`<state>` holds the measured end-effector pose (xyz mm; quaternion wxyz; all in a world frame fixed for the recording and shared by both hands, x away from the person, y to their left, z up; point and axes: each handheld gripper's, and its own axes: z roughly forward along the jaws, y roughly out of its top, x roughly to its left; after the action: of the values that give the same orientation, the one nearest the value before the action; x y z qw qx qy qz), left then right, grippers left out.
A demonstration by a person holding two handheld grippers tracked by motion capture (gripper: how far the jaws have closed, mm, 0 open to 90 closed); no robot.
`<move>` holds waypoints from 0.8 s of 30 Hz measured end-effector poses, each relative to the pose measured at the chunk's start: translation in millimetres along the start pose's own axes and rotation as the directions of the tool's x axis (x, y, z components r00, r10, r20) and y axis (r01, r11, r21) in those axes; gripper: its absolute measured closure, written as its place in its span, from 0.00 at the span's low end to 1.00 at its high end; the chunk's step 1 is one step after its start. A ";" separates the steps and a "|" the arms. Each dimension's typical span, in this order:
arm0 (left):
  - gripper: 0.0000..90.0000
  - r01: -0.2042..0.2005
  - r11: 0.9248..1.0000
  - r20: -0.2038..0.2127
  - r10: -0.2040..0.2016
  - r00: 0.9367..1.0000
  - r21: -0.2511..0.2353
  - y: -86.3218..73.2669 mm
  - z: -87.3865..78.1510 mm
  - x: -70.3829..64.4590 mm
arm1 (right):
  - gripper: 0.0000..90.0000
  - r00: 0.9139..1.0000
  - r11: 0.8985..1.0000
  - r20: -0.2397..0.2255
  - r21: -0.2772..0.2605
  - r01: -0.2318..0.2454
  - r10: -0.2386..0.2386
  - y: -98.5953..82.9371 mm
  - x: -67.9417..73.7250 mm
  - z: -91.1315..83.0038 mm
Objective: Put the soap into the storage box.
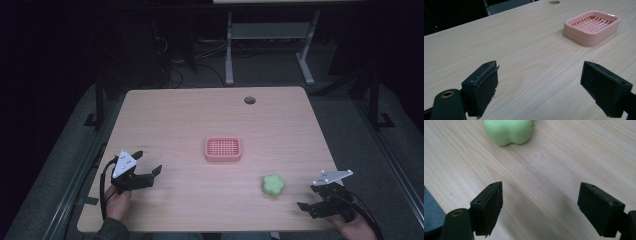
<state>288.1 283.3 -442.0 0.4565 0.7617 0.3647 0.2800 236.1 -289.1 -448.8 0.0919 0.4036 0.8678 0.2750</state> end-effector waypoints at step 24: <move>0.16 -0.001 1.000 -0.001 0.001 1.000 -0.004 -0.7 -2.6 -0.2 | 0.20 0.997 0.994 -0.024 0.079 0.075 -0.073 38.1 10.5 4.4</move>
<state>285.8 284.7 -441.5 0.4576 0.7609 0.3641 0.2814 255.6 -259.5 -430.7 0.0766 0.3715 0.8934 0.2409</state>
